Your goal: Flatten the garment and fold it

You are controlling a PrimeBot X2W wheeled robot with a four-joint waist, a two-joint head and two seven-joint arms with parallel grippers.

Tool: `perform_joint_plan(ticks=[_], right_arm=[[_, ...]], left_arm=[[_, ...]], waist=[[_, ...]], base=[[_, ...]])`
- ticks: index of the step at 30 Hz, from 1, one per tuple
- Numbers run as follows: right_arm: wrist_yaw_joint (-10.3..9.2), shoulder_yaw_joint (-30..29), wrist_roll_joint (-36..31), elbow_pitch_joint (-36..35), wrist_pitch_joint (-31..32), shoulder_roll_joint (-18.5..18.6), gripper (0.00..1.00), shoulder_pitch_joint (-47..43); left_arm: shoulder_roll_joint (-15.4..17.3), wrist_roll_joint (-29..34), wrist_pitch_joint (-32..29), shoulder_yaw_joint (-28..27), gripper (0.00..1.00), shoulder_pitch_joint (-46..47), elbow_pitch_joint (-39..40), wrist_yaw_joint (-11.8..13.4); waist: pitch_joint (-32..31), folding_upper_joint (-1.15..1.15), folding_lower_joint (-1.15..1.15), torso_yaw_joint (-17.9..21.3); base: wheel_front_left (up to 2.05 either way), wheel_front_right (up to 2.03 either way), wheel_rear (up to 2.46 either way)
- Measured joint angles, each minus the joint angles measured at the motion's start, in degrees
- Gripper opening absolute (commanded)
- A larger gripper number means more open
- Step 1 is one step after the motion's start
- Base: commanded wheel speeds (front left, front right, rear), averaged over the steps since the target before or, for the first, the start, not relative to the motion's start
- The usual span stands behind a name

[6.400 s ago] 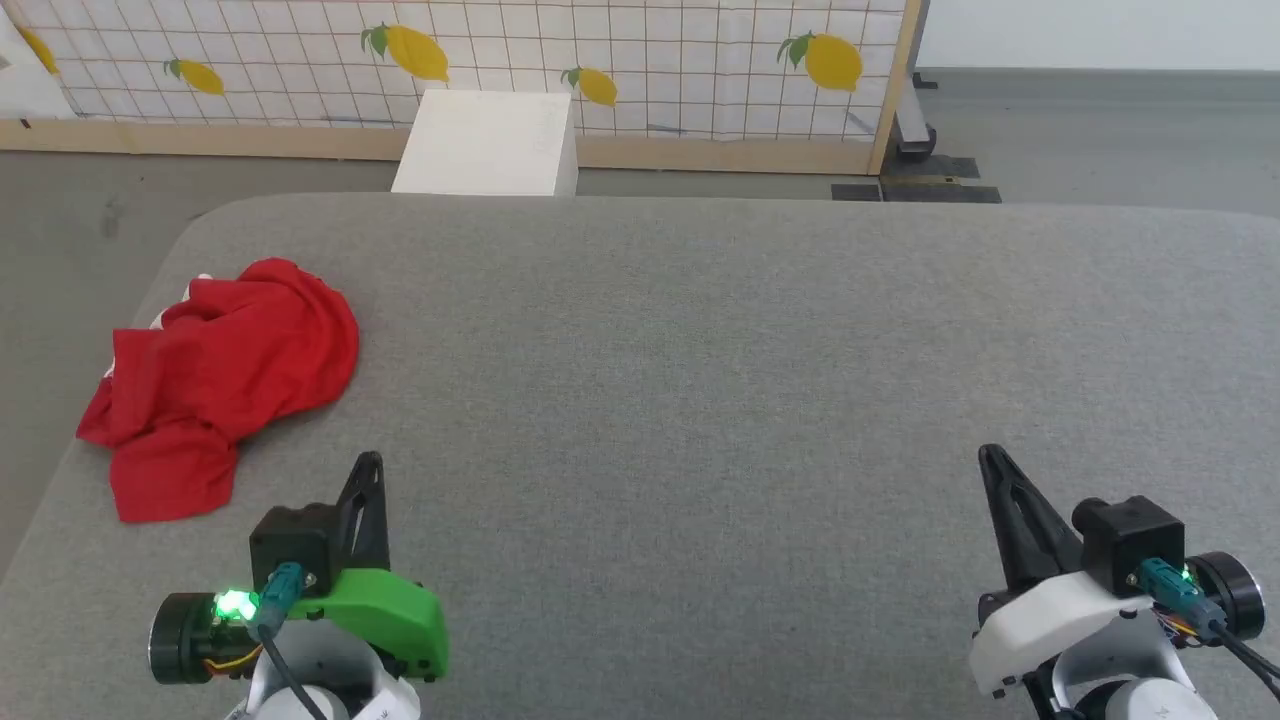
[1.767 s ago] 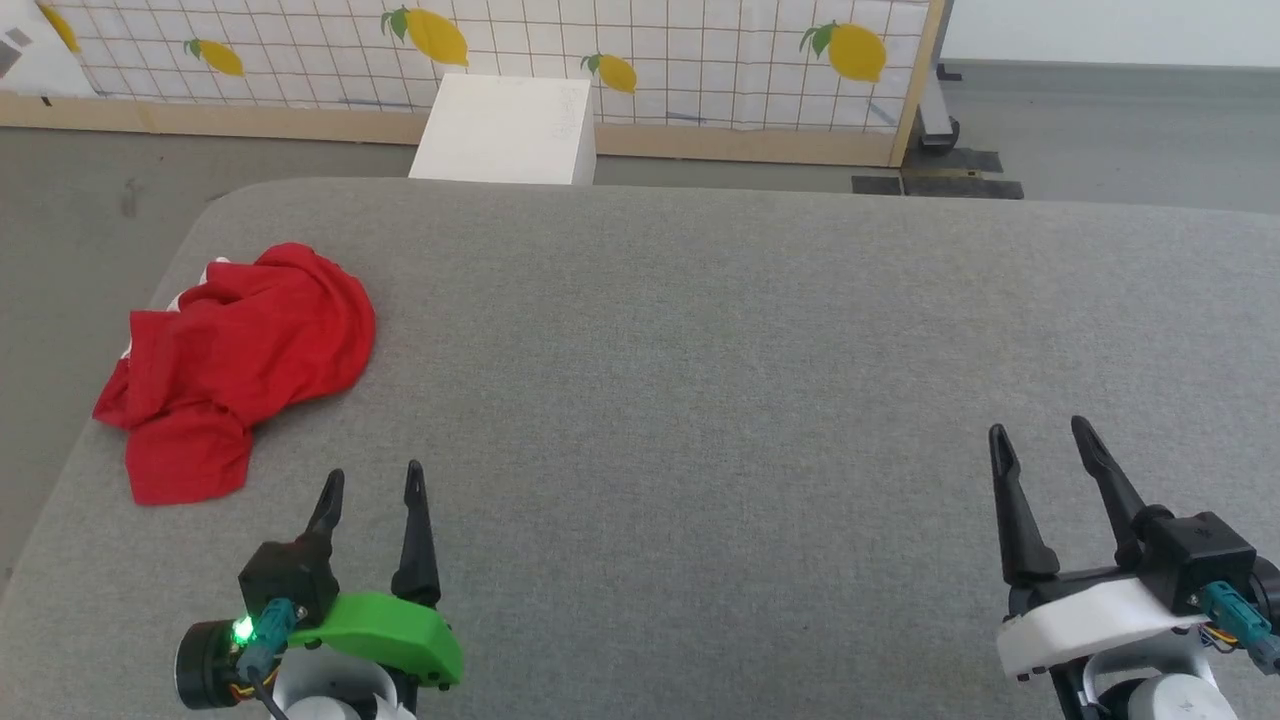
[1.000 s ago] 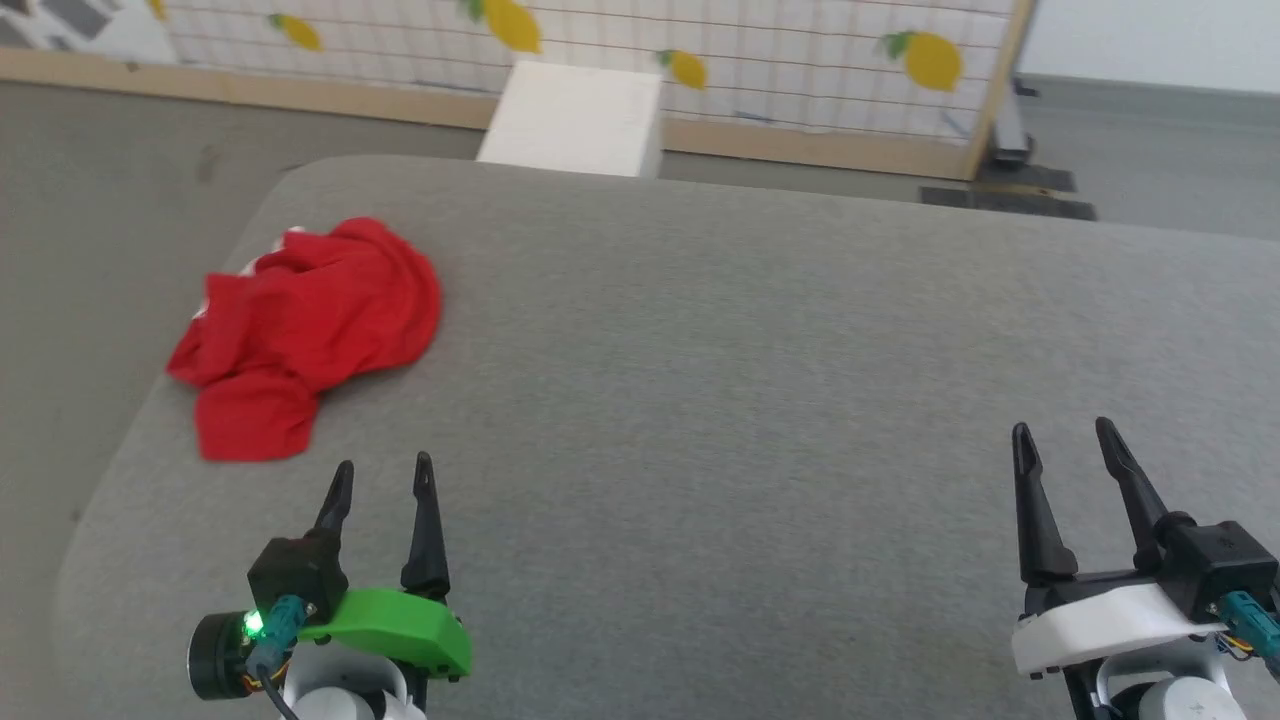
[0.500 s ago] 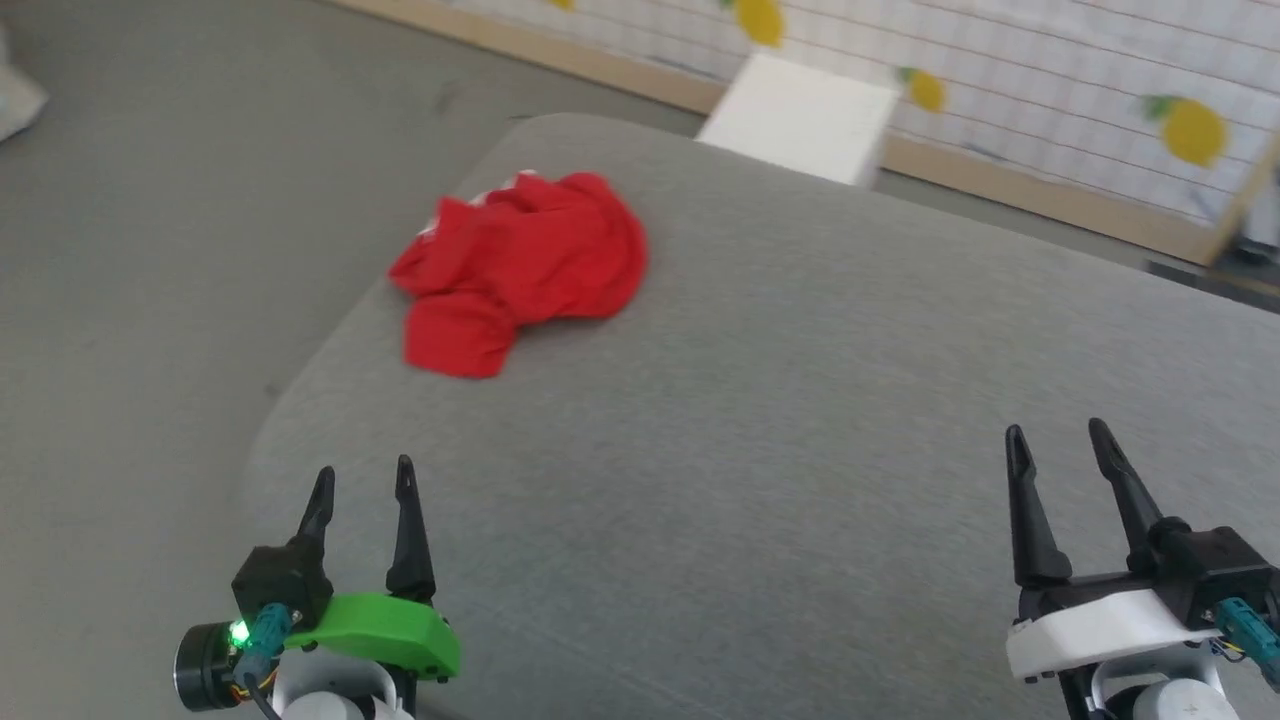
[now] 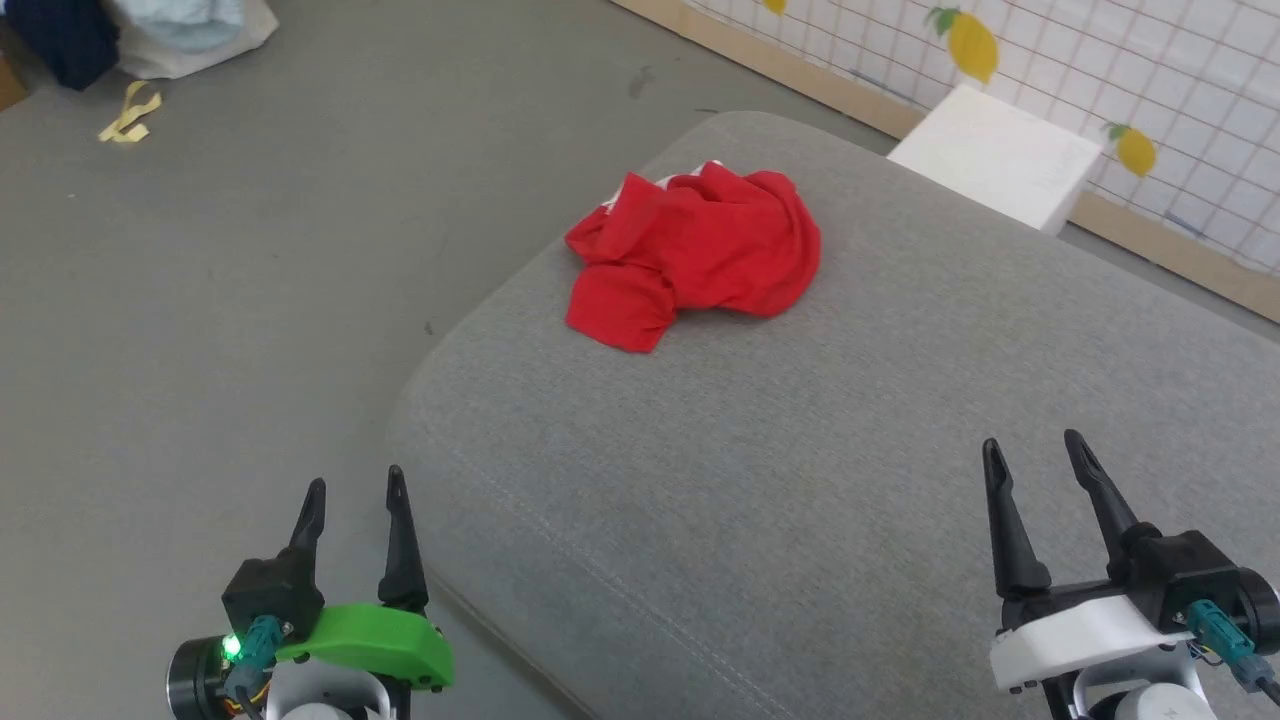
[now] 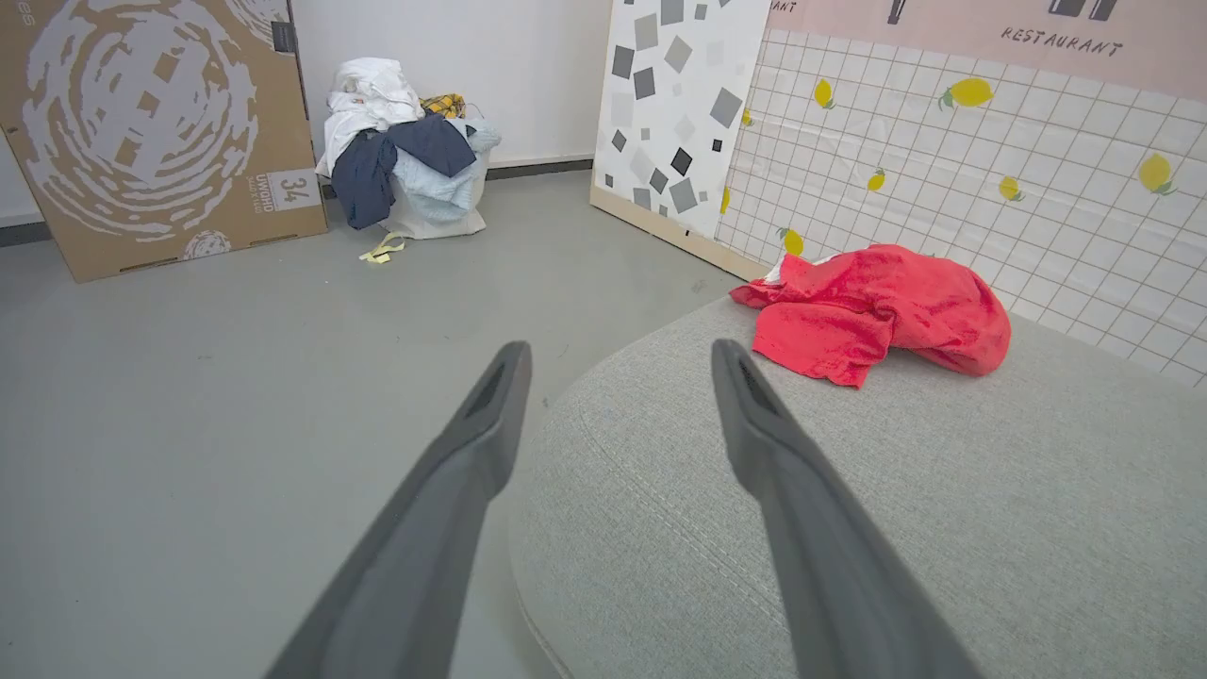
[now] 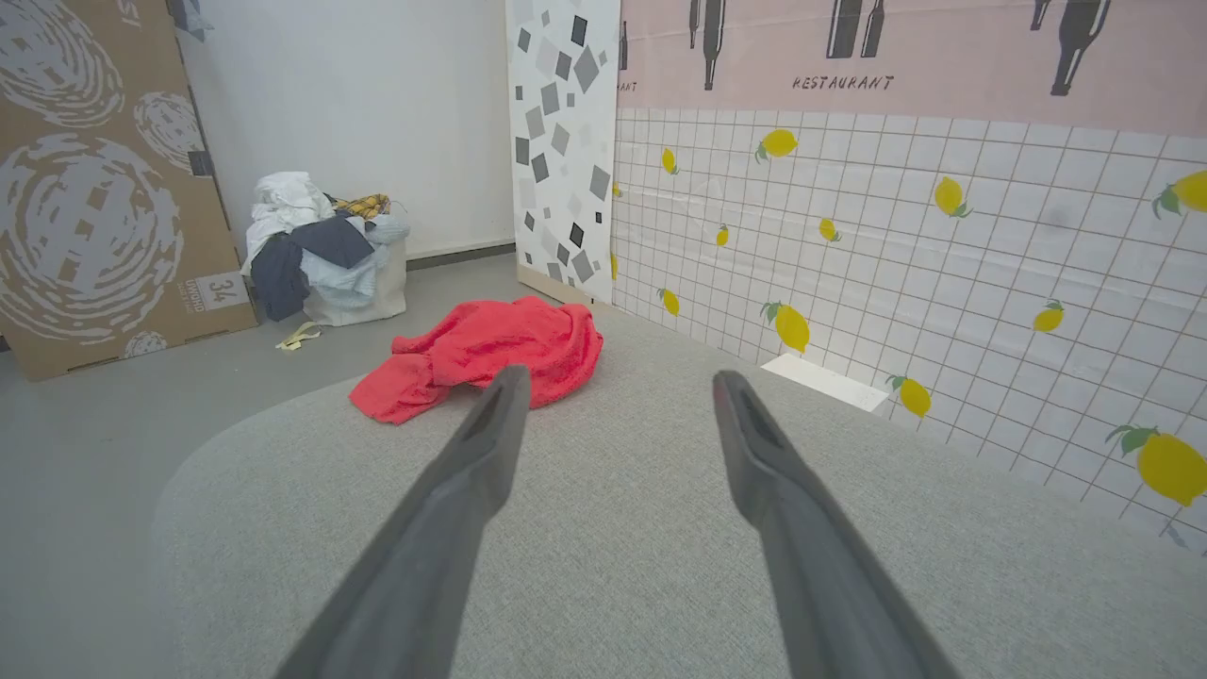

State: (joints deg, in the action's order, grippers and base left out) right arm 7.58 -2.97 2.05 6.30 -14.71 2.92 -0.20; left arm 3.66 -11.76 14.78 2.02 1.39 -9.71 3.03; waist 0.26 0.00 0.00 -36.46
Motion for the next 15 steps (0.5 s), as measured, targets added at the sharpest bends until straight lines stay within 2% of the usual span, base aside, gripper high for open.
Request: perform_joint_plan(ticks=[5,15], right_arm=[[0.0,0.1,0.0,0.2,0.0,0.0,1.0,0.0],[0.0,0.1,-0.1,-0.6,0.6,0.0,1.0,0.1]], left_arm=[[0.0,0.0,0.0,0.1,1.0,-0.1,0.0,0.0],[-0.2,-1.1,0.0,-0.1,1.0,0.2,0.5,0.1]], waist=[[-0.4,0.0,0.0,-0.5],[1.1,0.0,0.0,1.4]], base=[[0.0,0.0,0.0],[0.0,0.0,0.0]])
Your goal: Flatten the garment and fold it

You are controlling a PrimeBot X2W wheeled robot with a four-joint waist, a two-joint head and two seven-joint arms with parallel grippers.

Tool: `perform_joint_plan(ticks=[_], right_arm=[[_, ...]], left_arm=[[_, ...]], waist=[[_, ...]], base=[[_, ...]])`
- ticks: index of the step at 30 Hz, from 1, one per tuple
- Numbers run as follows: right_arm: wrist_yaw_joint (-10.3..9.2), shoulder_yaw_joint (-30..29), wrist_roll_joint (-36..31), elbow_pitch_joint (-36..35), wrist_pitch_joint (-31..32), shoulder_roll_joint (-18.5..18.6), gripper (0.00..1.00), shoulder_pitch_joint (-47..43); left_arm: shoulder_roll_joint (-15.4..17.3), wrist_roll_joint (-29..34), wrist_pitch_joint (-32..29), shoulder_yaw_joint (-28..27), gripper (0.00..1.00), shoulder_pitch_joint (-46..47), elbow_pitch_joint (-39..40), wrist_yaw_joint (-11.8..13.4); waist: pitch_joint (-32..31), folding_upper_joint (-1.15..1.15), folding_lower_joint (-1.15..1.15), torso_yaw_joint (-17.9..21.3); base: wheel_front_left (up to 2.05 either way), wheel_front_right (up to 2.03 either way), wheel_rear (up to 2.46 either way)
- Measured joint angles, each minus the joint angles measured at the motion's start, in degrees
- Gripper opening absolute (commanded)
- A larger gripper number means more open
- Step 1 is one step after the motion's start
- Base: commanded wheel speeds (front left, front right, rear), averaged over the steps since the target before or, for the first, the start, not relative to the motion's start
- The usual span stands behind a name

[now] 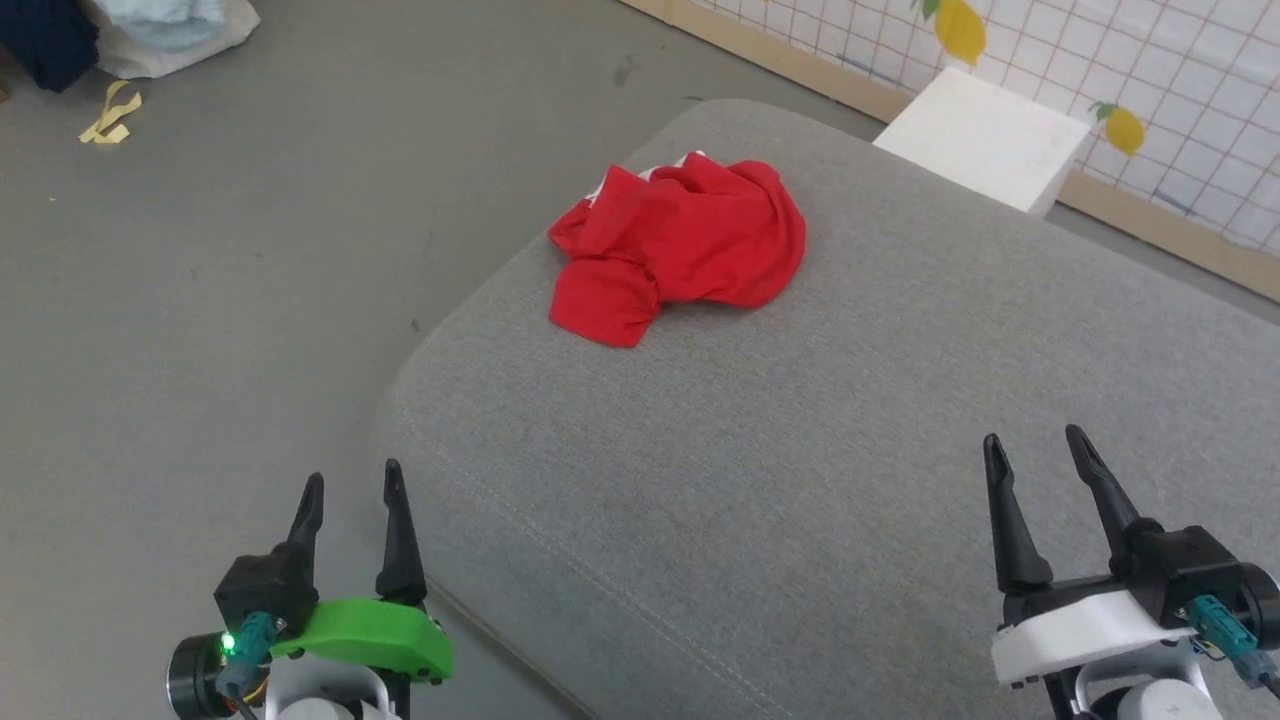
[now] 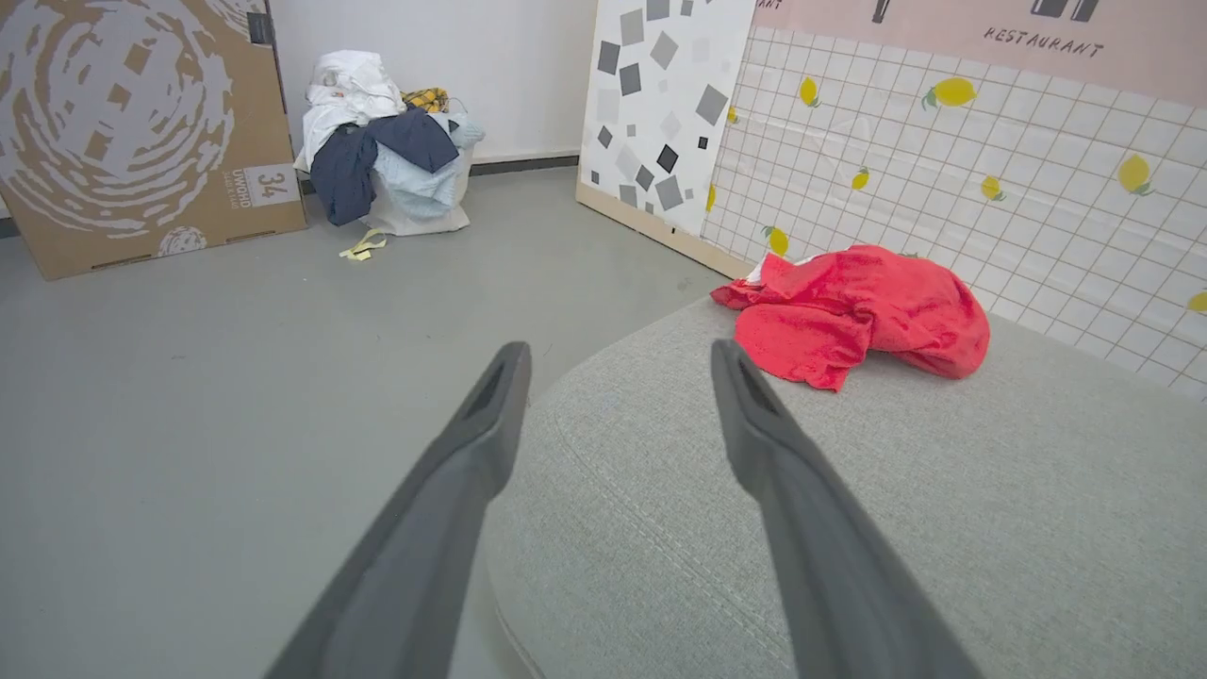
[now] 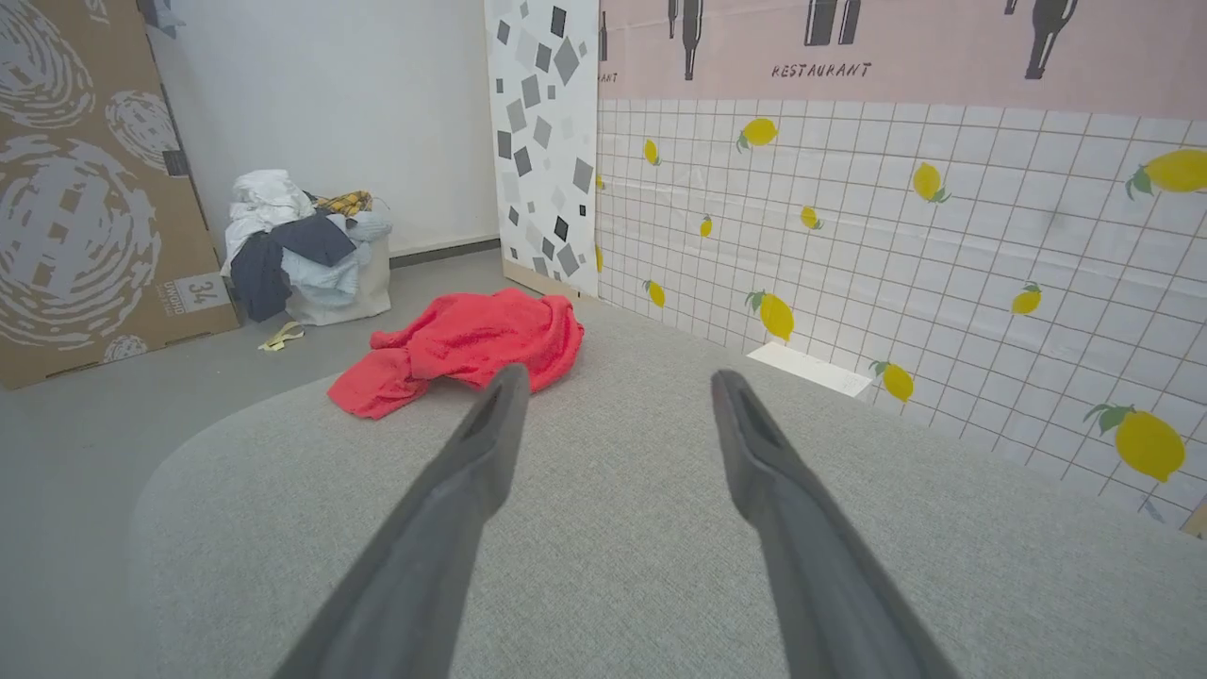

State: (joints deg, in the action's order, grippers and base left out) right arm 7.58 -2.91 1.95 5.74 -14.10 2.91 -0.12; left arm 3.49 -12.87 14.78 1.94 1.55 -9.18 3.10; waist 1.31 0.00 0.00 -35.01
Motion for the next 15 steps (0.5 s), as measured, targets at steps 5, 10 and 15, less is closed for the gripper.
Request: perform_joint_plan(ticks=[5,10,15], right_arm=[[0.0,0.4,-1.1,-1.7,1.1,0.0,1.0,1.6],[0.0,0.5,-2.2,-4.4,1.6,0.0,1.0,4.9],[0.0,0.5,-3.0,-5.5,1.7,0.0,1.0,8.0]], left_arm=[[-0.1,-1.4,0.0,-0.5,1.0,3.8,0.1,-0.3],[1.2,-3.0,-3.0,-0.6,1.0,13.1,0.2,-1.7],[4.8,-4.5,-10.0,-1.8,1.0,25.5,-0.1,-3.0]], waist=[[2.4,0.0,0.0,1.6],[6.2,0.0,0.0,4.0],[11.5,0.0,0.0,7.5]], base=[[0.0,0.0,0.0],[0.0,0.0,0.0],[0.0,0.0,0.0]])
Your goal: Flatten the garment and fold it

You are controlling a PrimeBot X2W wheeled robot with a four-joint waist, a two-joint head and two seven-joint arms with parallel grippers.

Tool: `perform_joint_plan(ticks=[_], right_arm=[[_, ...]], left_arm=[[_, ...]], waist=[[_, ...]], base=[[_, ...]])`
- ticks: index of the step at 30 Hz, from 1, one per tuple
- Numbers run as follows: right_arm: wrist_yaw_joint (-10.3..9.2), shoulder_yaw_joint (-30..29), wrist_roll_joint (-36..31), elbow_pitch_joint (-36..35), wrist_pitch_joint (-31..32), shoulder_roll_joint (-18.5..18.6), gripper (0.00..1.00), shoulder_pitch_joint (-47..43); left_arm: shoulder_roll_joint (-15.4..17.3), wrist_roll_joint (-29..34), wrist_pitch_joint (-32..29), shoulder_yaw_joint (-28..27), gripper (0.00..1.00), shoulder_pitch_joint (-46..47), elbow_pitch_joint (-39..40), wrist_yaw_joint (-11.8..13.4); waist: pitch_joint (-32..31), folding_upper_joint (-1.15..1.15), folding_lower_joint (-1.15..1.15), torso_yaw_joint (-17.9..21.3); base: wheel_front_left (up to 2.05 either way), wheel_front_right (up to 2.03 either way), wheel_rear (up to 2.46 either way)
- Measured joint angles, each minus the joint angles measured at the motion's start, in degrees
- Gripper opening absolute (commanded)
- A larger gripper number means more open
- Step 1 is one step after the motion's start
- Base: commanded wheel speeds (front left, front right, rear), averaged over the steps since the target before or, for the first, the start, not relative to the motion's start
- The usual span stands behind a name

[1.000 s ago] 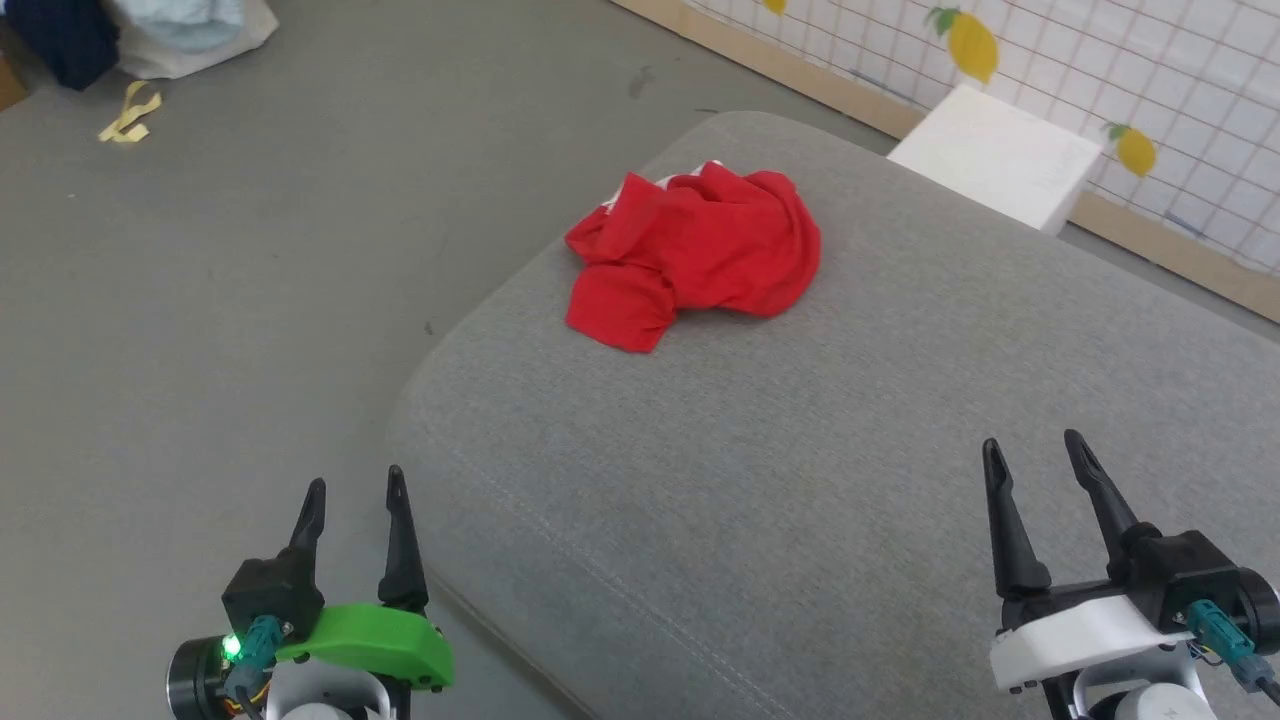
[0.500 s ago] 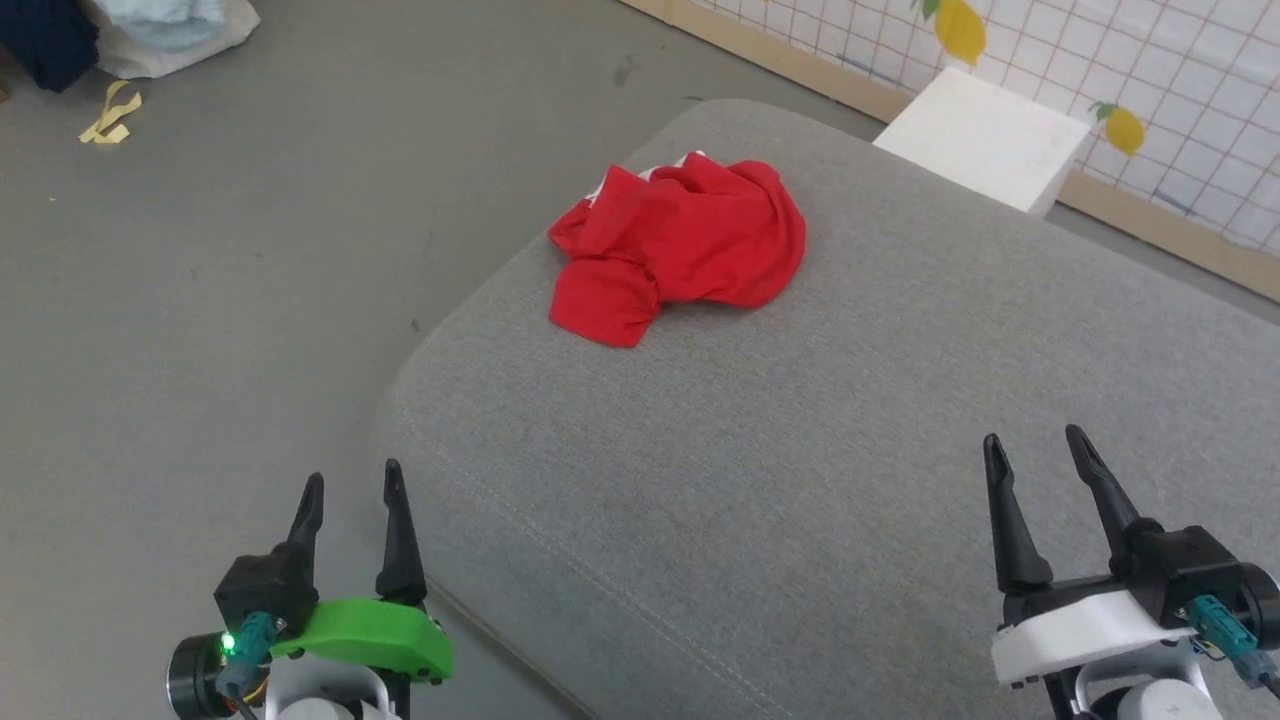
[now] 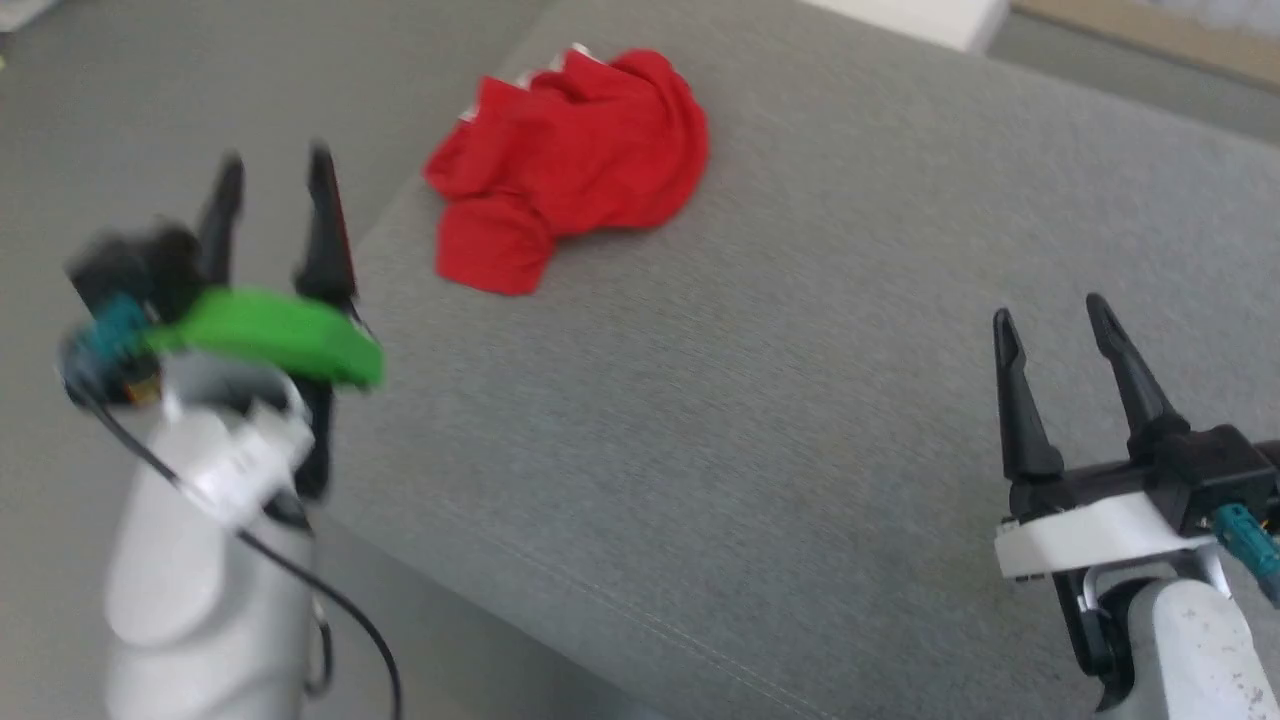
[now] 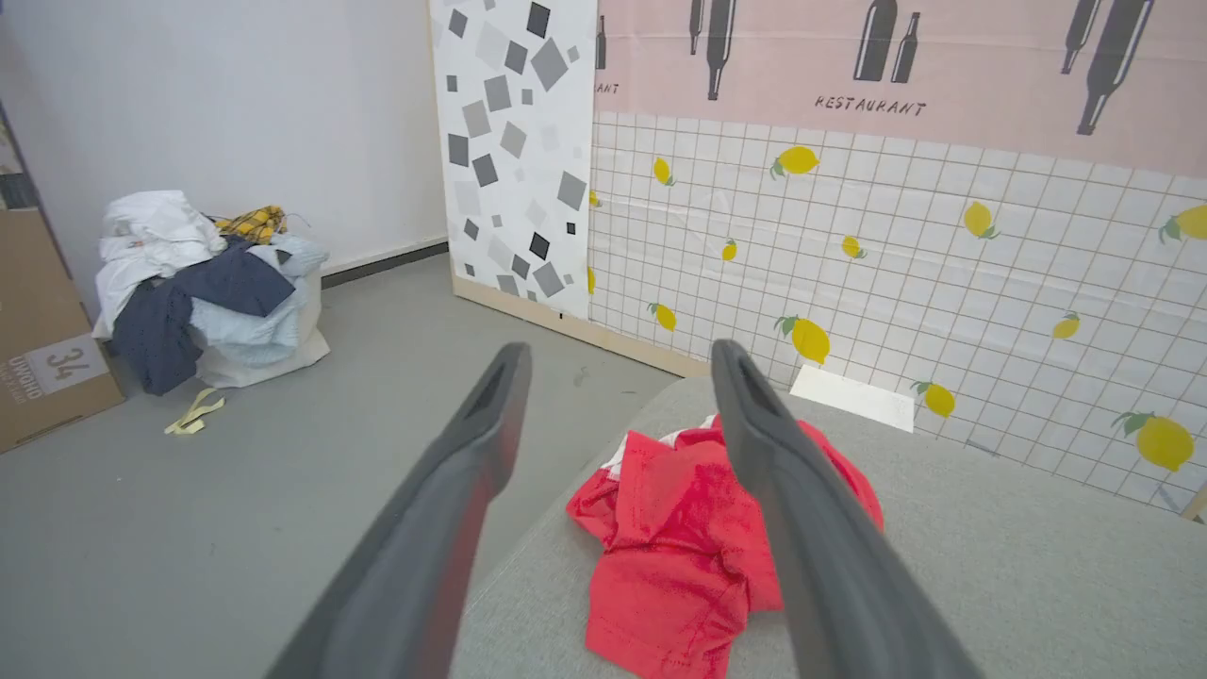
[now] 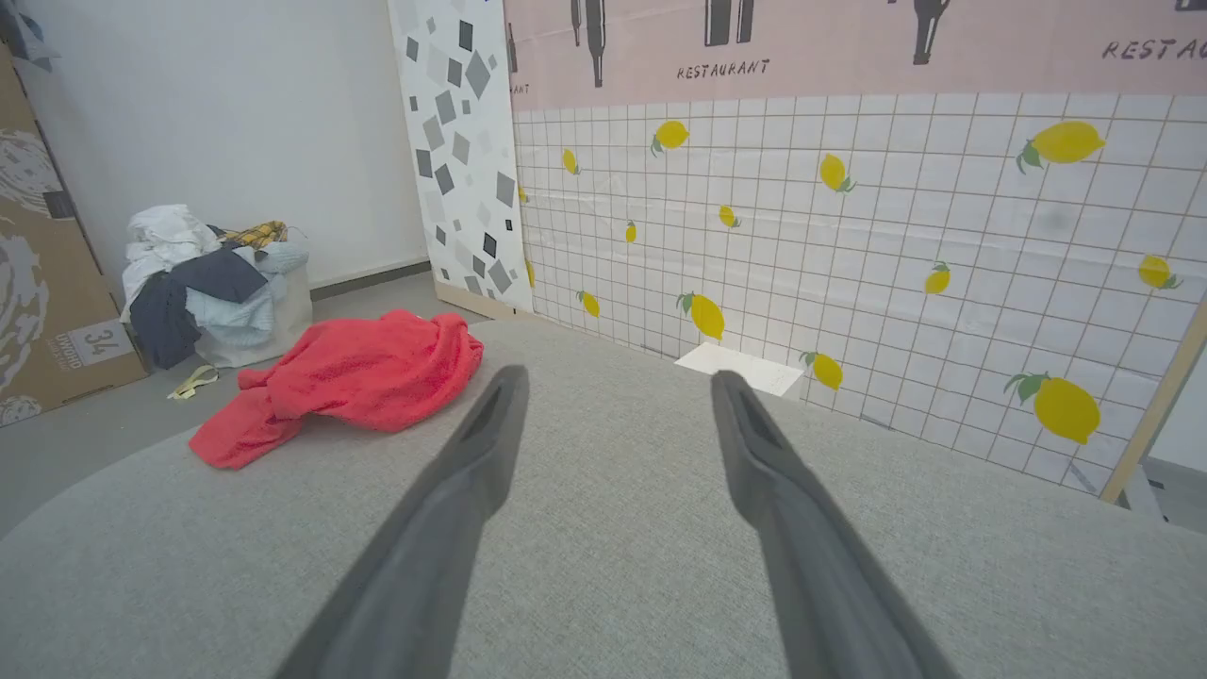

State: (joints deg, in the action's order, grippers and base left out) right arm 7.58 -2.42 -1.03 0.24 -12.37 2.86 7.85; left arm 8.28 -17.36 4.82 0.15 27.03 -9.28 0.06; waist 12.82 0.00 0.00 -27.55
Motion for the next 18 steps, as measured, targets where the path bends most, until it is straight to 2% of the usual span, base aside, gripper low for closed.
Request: perform_joint_plan(ticks=[5,7,11,18], right_arm=[[0.0,-0.1,0.0,0.3,-0.4,0.0,1.0,2.5],[0.0,0.2,0.5,0.6,-0.8,0.0,1.0,3.6],[0.0,0.7,1.9,2.0,-1.7,0.0,1.0,5.4],[0.0,1.8,4.0,3.6,-2.2,0.0,1.0,6.9]], left_arm=[[3.4,-4.2,-8.5,-2.5,1.0,11.7,-2.1,-1.0],[6.4,-3.6,-13.0,-2.8,1.0,15.4,-3.9,-1.1],[9.6,-6.7,-21.7,-4.9,1.0,20.1,-7.6,-1.1],[14.2,-9.1,-39.2,-6.5,1.0,24.0,-12.0,2.5]], waist=[[4.9,0.0,0.0,4.6],[6.8,0.0,0.01,6.9],[9.9,0.0,0.01,11.5],[15.0,0.0,0.01,19.4]], base=[[0.0,0.0,0.0],[0.0,0.0,0.0],[0.0,0.0,0.0],[0.0,0.0,0.0]])
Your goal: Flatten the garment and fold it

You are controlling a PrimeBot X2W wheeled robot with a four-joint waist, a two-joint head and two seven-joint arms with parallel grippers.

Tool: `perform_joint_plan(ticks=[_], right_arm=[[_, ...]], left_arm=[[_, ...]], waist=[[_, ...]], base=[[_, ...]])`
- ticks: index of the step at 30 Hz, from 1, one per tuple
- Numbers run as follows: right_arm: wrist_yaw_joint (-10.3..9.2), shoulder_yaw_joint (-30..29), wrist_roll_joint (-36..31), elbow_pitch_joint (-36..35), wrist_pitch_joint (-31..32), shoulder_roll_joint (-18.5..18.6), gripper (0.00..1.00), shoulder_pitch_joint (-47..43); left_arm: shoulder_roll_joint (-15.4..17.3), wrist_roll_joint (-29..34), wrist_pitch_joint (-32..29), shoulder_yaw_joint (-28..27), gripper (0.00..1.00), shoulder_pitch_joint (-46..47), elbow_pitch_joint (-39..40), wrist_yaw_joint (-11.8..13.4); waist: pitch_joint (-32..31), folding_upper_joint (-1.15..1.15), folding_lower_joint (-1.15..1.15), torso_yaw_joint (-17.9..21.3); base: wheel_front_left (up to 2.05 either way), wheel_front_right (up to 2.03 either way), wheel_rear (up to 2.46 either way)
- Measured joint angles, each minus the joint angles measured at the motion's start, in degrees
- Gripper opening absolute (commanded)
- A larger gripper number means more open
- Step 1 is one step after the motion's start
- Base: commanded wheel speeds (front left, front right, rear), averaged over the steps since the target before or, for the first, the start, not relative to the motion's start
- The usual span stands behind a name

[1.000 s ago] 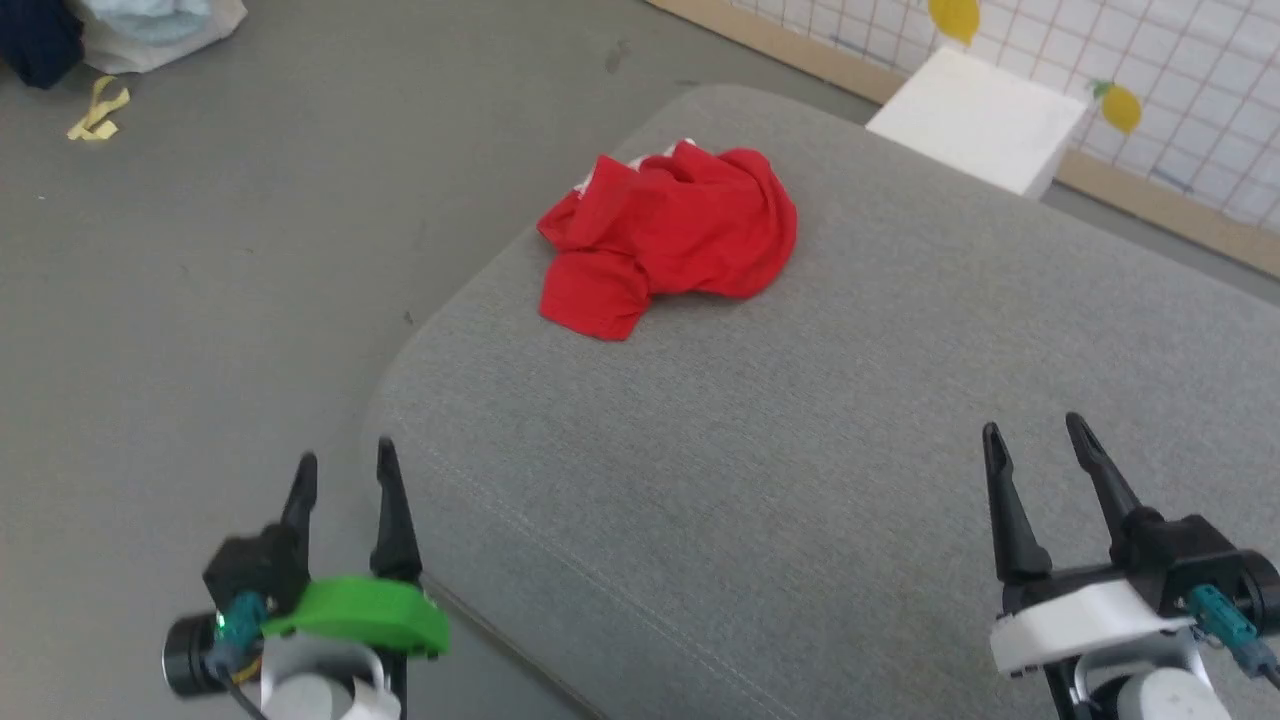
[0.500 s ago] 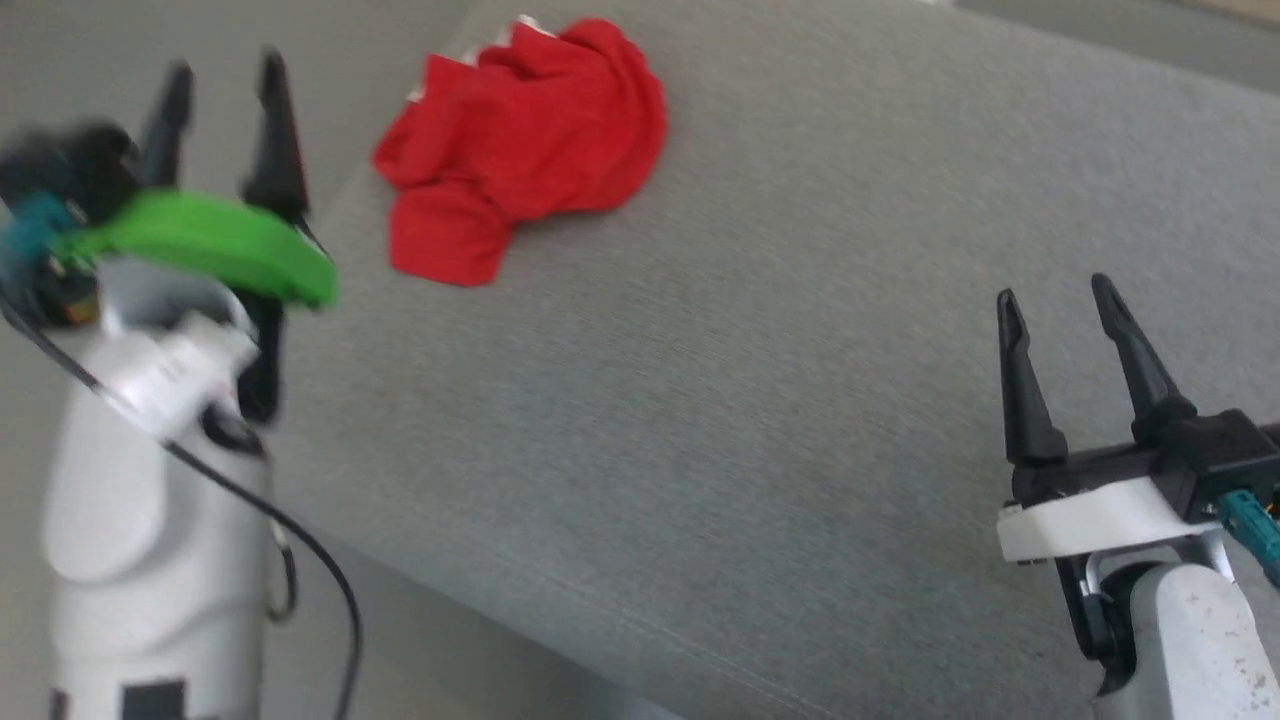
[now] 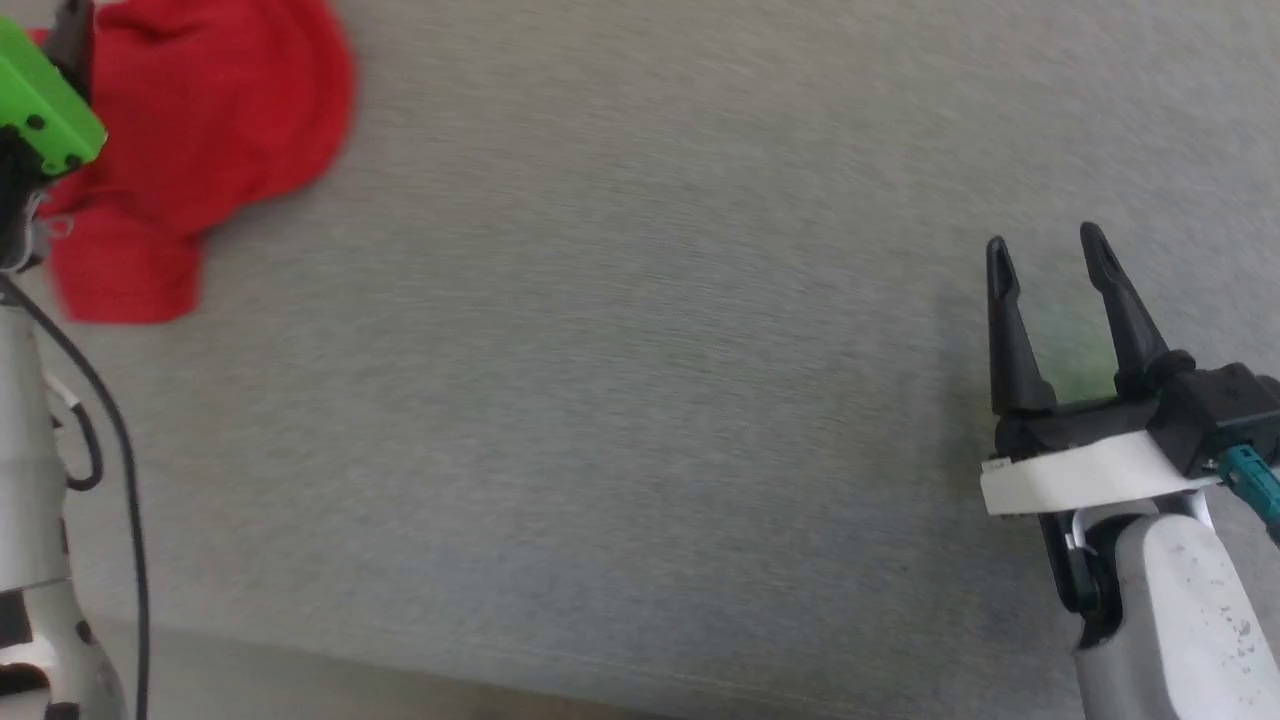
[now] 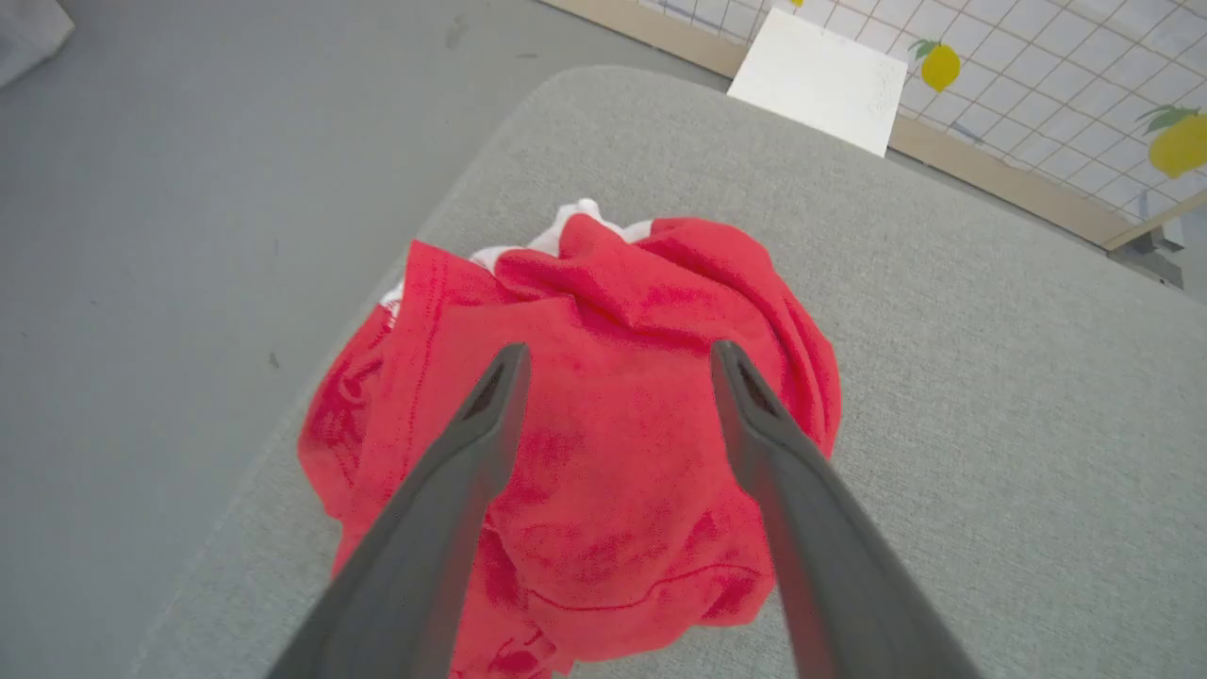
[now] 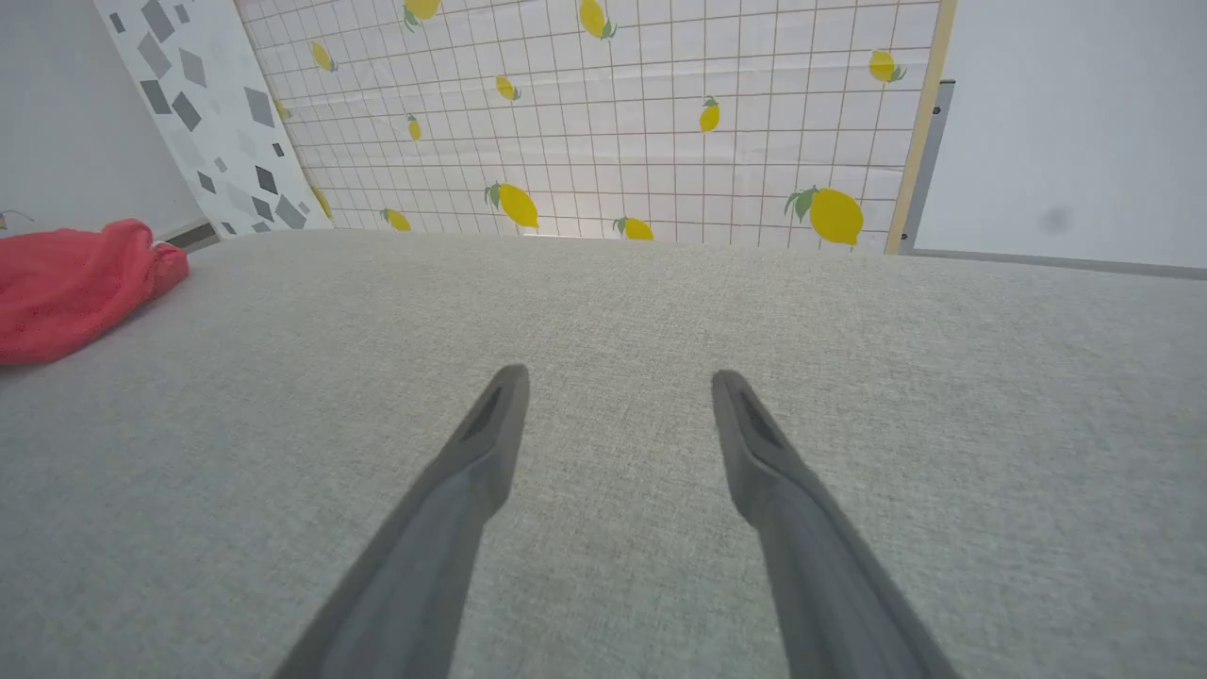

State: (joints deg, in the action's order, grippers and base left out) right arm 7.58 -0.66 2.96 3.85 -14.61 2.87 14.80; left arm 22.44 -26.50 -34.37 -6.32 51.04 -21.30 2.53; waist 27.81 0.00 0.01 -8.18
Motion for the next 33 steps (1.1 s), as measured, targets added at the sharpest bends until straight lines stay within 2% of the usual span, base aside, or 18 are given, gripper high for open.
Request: perform_joint_plan(ticks=[6,14,15,16,17,19,21,24,29,33], right_arm=[[0.0,0.7,1.2,-0.5,-0.1,0.0,1.0,0.8],[0.0,0.8,1.6,-0.4,-0.1,0.1,1.0,0.7],[0.0,0.7,1.6,-0.4,-0.1,0.1,1.0,0.7],[0.0,0.7,1.6,-0.4,-0.1,0.1,1.0,0.7],[0.0,0.6,1.6,-0.4,-0.1,0.1,1.0,0.6],[0.0,0.5,1.6,-0.3,-0.1,0.1,1.0,0.5],[0.0,0.4,1.6,-0.2,-0.1,0.1,1.0,0.4],[0.0,0.3,1.5,-0.1,-0.1,0.1,1.0,0.1],[0.0,-0.3,1.2,0.7,-0.1,0.1,1.0,-2.1],[0.0,-0.7,1.1,1.3,-0.1,0.1,1.0,-4.2]], left_arm=[[1.6,-1.2,-13.6,-0.6,1.0,-1.2,-1.4,4.9],[4.5,-0.7,-20.8,-1.4,1.0,-7.0,2.3,8.5],[4.7,-0.8,-21.5,-1.5,0.7,-7.6,3.1,8.7],[4.7,-0.9,-21.8,-1.7,0.47,-8.5,4.1,8.7],[4.7,-1.0,-21.4,-1.8,0.0,-9.2,4.9,8.7],[4.8,-0.3,-18.1,-1.8,0.0,-10.9,6.4,8.5],[5.0,0.8,-12.7,-1.6,0.0,-12.3,7.1,7.2],[6.1,3.6,-1.7,-1.4,0.0,-12.5,6.7,5.1],[6.5,7.6,21.5,-1.2,0.0,-10.3,5.8,3.1],[6.1,9.5,30.9,1.3,0.0,-8.7,2.9,0.6]], waist=[[3.8,0.0,0.0,5.4],[6.1,0.0,0.0,9.5],[5.9,0.0,-0.01,9.6],[5.7,0.0,-0.01,9.7],[5.5,0.0,-0.01,9.7],[4.8,0.0,0.0,9.5],[4.0,0.0,-0.01,9.3],[2.2,0.0,0.0,8.9],[-1.9,0.0,-0.01,8.1],[-6.1,0.0,-0.01,7.6]], base=[[0.0,0.0,0.0],[0.0,0.0,0.0],[0.0,0.0,0.0],[0.0,0.0,0.0],[0.0,0.0,0.0],[0.0,0.0,0.0],[0.0,0.0,0.0],[0.0,0.0,0.0],[0.0,0.0,0.0],[0.0,0.0,0.0]])
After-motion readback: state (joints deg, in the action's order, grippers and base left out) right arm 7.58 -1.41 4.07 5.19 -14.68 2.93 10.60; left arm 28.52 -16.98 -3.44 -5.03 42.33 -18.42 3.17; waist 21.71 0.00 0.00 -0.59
